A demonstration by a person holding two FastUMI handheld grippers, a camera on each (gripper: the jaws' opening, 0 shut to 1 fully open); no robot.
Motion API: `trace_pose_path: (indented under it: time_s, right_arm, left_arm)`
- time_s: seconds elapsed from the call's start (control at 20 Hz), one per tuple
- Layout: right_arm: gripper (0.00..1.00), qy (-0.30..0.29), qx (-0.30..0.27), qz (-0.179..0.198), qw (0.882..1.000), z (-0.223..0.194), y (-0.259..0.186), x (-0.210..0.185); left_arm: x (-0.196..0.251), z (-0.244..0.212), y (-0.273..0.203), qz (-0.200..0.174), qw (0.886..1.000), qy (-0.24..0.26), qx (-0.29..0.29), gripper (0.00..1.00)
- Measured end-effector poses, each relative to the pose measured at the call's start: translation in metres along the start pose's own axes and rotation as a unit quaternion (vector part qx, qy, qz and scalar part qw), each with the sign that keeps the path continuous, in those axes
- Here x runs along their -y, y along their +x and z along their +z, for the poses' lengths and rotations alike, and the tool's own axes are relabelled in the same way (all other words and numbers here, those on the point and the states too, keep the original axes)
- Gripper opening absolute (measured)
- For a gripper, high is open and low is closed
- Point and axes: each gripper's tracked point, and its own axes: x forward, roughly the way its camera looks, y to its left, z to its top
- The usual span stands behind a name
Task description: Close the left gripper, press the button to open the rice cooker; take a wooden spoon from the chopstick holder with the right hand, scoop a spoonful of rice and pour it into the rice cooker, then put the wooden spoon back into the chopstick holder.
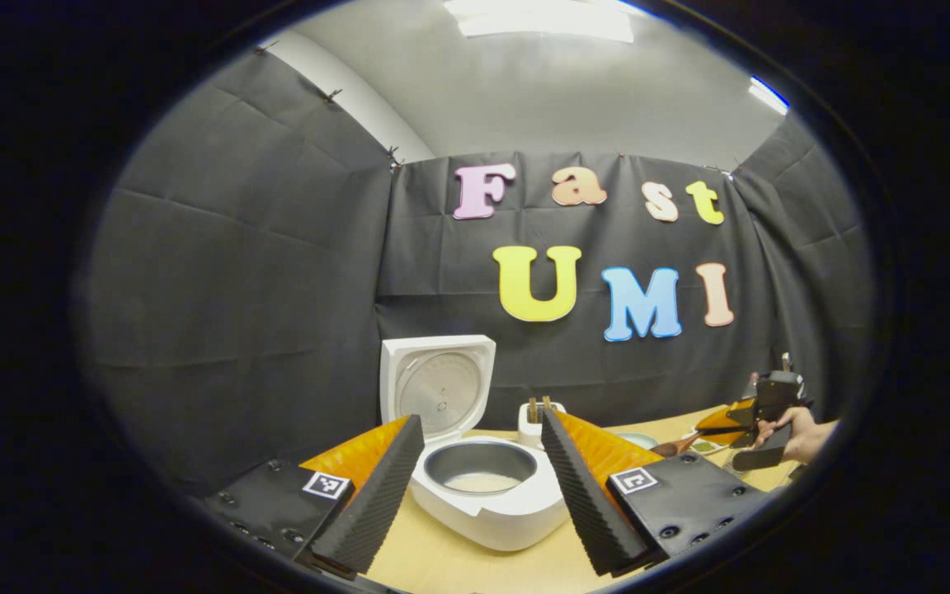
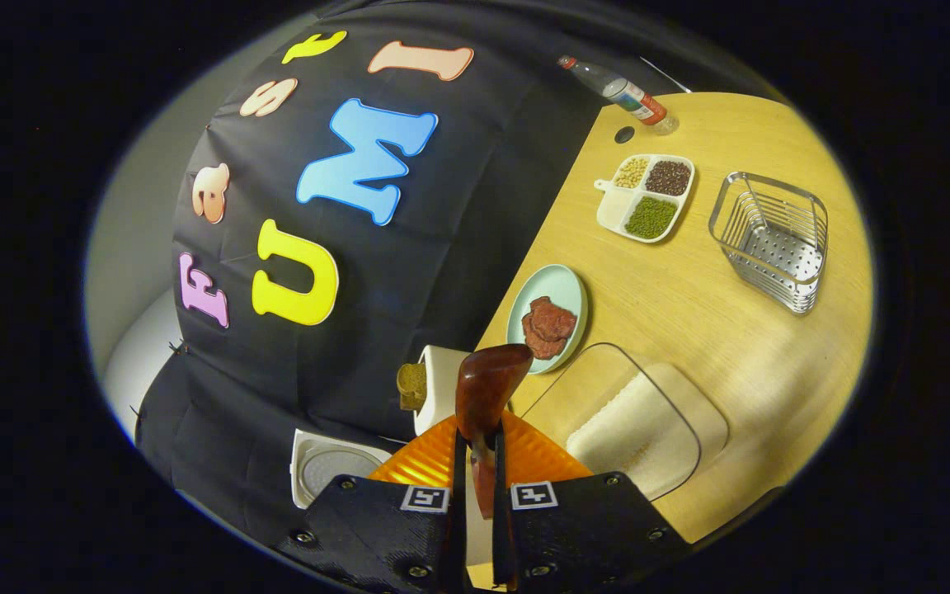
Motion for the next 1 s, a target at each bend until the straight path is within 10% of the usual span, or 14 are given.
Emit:
trace_pose_path:
  time_s: [1.0]
  right_arm:
    - [0.13, -0.125, -0.081, 0.09, 0.985, -0.137, 0.11, -0.152]
  left_arm:
    - [-0.092, -0.036, -0.045, 0.115, 0.993, -0.022, -0.031, 0.98]
